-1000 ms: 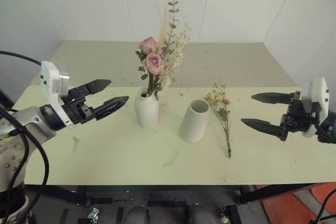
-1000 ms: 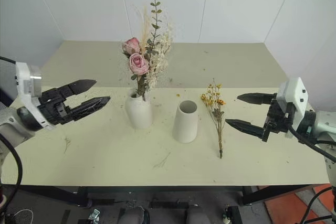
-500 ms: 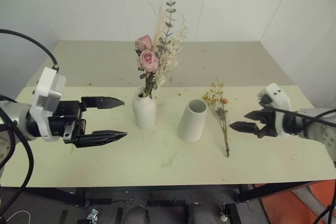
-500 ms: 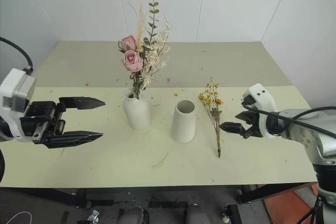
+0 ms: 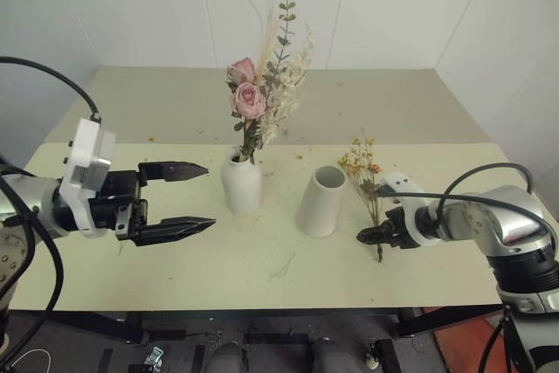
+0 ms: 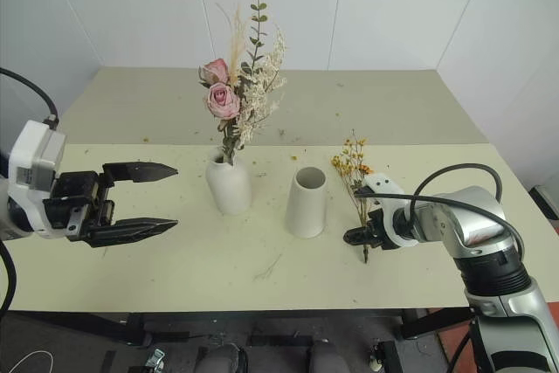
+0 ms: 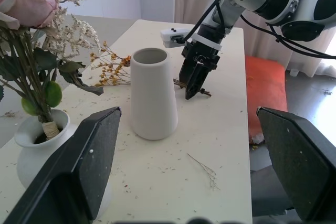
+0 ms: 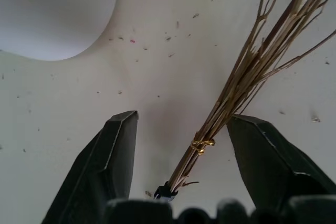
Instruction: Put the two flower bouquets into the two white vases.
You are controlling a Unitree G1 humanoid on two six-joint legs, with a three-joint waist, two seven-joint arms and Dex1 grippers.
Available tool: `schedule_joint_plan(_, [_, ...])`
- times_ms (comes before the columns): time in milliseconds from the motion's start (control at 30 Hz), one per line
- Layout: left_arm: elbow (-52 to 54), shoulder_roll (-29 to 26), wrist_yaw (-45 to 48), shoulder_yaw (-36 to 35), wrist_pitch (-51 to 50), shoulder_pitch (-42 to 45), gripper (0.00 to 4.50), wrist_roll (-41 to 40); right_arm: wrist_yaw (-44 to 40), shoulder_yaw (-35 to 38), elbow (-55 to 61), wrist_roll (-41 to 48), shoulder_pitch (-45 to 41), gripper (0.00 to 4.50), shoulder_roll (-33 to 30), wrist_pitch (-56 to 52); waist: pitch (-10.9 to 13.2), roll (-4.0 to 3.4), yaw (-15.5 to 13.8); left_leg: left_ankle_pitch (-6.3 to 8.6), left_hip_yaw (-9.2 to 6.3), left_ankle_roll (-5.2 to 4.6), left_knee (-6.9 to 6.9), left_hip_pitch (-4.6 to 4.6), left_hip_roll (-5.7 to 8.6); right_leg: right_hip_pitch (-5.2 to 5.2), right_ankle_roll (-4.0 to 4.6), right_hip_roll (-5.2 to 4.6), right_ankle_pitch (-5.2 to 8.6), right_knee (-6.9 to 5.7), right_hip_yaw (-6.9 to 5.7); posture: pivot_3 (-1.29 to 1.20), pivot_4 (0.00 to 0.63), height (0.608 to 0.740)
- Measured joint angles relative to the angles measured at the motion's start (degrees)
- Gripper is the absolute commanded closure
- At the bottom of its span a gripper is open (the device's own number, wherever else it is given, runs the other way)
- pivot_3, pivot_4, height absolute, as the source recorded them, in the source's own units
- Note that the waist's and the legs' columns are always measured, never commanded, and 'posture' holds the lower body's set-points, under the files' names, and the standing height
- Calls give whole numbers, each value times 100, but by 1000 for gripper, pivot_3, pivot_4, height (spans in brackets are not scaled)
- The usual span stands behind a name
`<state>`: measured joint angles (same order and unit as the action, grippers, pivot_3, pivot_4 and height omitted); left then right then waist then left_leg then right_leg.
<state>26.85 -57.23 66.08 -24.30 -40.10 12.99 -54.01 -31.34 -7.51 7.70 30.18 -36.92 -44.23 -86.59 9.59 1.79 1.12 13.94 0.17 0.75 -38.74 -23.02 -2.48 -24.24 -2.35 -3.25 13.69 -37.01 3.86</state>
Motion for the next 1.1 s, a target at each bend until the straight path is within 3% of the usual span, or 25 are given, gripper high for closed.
schedule_joint_plan(167, [10,0,-40,0,6,-30,0,-8,8,-30,-120,-176,-4,4016,0,161,0,0,22,0,0,0,1,3,-1,1,0,1,0,0,0,0,150,740])
schedule_joint_plan(233, [10,0,-38,0,8,-29,0,-7,22,-27,-121,-205,-1,4454,9,176,0,0,32,0,0,0,1,1,-1,0,0,2,0,0,0,0,150,740])
schedule_joint_plan(433, [-15,0,-35,30,21,4,0,-5,496,525,-518,-440,-157,4454,487,-39,0,0,80,0,0,0,0,1,1,0,0,1,-1,-1,1,0,150,740])
schedule_joint_plan(567, [-58,0,-21,86,27,65,0,-3,1238,1703,-1188,-835,-457,4454,1024,106,0,0,91,0,-2,0,3,-8,1,-5,-1,1,-1,0,-1,0,150,740])
schedule_joint_plan(800, [-308,-1,96,315,62,329,0,71,1606,3373,-430,-609,-437,4454,1961,2323,2,-3,144,0,-2,0,12,-15,-1,-15,-1,2,-2,1,-1,0,150,740])
schedule_joint_plan(933, [-495,-11,225,455,120,521,0,142,1039,3610,177,151,-442,4454,2254,2988,2,-4,159,0,-1,0,13,-11,-4,-13,-1,4,-2,0,-1,0,150,740])
schedule_joint_plan(1100, [-663,-13,364,608,129,720,0,240,474,3186,1015,1006,-366,4454,2525,3162,3,-5,150,0,-2,0,13,-11,-6,-13,0,5,-2,0,-2,0,150,740])
